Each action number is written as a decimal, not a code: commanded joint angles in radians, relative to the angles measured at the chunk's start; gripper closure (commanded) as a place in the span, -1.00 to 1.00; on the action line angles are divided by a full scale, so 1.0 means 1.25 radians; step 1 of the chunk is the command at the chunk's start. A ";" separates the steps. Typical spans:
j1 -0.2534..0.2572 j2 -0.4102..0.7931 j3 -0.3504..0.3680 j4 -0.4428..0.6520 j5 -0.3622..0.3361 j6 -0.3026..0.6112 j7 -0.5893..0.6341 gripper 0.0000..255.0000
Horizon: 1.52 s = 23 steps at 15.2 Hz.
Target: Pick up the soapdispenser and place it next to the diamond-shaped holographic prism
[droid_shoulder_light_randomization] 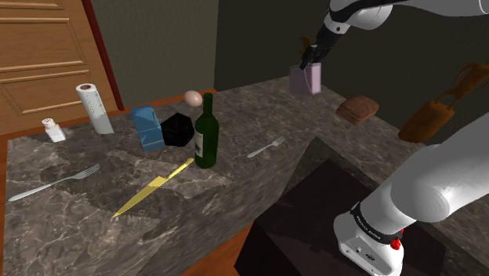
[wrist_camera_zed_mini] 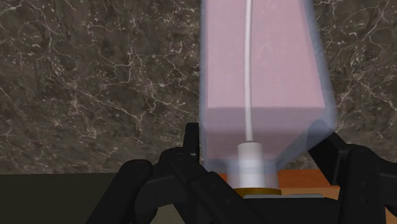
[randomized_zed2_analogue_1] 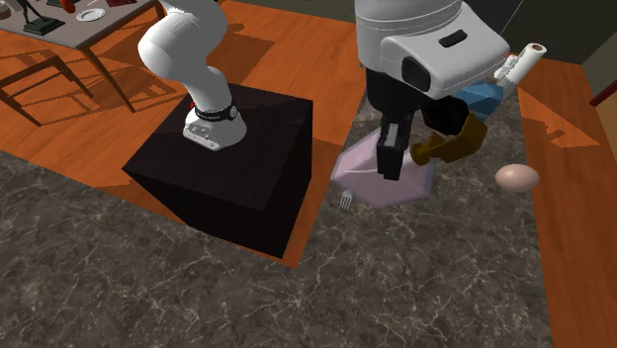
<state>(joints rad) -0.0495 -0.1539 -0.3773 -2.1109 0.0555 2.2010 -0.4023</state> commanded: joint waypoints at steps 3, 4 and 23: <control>0.000 -0.009 0.002 0.035 -0.006 -0.043 0.007 1.00; 0.000 -0.011 0.003 0.044 -0.007 -0.054 0.009 1.00; 0.104 0.223 0.116 0.254 0.015 -0.027 0.221 1.00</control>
<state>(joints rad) 0.0716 0.1073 -0.2405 -1.8116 0.0755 2.1664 -0.1450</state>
